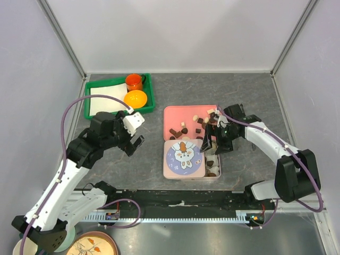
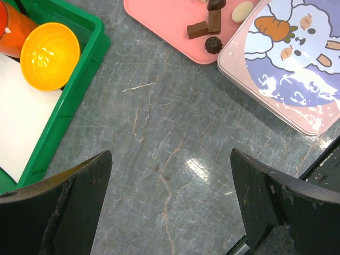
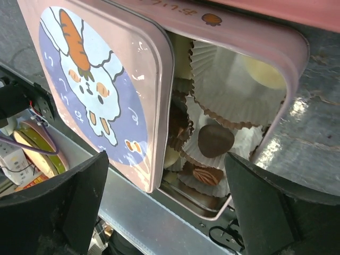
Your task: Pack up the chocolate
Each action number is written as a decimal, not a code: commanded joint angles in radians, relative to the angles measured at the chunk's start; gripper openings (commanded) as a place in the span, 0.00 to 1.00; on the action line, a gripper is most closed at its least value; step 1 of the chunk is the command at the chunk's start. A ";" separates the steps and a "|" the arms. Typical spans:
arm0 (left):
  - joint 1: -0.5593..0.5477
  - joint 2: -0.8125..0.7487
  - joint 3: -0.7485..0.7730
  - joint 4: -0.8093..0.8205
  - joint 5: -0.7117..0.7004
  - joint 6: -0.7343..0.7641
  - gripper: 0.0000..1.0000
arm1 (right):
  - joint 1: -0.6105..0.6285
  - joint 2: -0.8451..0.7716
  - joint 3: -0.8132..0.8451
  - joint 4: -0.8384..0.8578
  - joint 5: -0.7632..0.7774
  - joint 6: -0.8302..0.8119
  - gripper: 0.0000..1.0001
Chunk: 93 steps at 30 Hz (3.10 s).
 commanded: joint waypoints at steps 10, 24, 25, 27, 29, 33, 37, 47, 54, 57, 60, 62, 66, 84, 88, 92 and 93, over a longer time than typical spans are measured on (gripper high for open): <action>0.002 0.162 -0.336 0.273 -0.098 0.193 0.94 | -0.047 -0.168 0.207 -0.152 0.441 0.038 0.98; -0.064 0.348 -0.336 0.415 0.060 0.155 0.87 | -0.122 -0.211 -0.132 -0.066 0.472 0.169 0.41; -0.079 0.356 -0.339 0.423 0.058 0.153 0.87 | -0.121 -0.206 -0.145 -0.042 0.453 0.173 0.41; -0.091 0.376 -0.350 0.442 0.060 0.152 0.87 | -0.121 -0.188 -0.180 -0.023 0.433 0.183 0.43; -0.114 0.396 -0.364 0.477 0.057 0.152 0.87 | -0.122 -0.182 -0.195 0.001 0.406 0.198 0.44; -0.136 0.434 -0.378 0.526 0.060 0.141 0.86 | -0.119 -0.165 -0.204 0.043 0.367 0.219 0.48; -0.137 0.452 -0.386 0.560 0.067 0.153 0.86 | -0.121 -0.128 -0.200 0.080 0.361 0.216 0.50; -0.183 0.521 -0.392 0.610 0.098 0.144 0.86 | -0.044 -0.077 -0.240 0.179 0.332 0.298 0.46; -0.208 0.535 -0.378 0.624 0.104 0.135 0.86 | 0.050 -0.068 -0.232 0.233 0.338 0.380 0.46; -0.213 0.528 -0.378 0.621 0.098 0.134 0.86 | 0.086 -0.053 -0.217 0.256 0.341 0.411 0.46; -0.214 0.505 -0.385 0.617 0.086 0.132 0.85 | 0.125 -0.034 -0.205 0.281 0.344 0.440 0.46; -0.214 0.485 -0.390 0.614 0.080 0.133 0.85 | 0.154 -0.022 -0.203 0.310 0.343 0.466 0.46; -0.216 0.472 -0.386 0.597 0.077 0.135 0.85 | 0.203 0.004 -0.195 0.356 0.341 0.506 0.47; -0.220 0.318 -0.225 0.407 -0.020 0.075 0.90 | 0.215 -0.068 -0.015 0.052 0.642 0.321 0.98; -0.213 0.288 -0.149 0.309 -0.028 0.043 0.91 | 0.205 -0.077 0.050 -0.023 0.724 0.279 0.98; -0.196 0.252 -0.088 0.250 -0.043 0.020 0.92 | 0.192 -0.111 0.169 -0.086 0.807 0.197 0.98; -0.185 0.239 -0.079 0.244 -0.043 0.014 0.93 | 0.194 -0.120 0.193 -0.084 0.805 0.180 0.98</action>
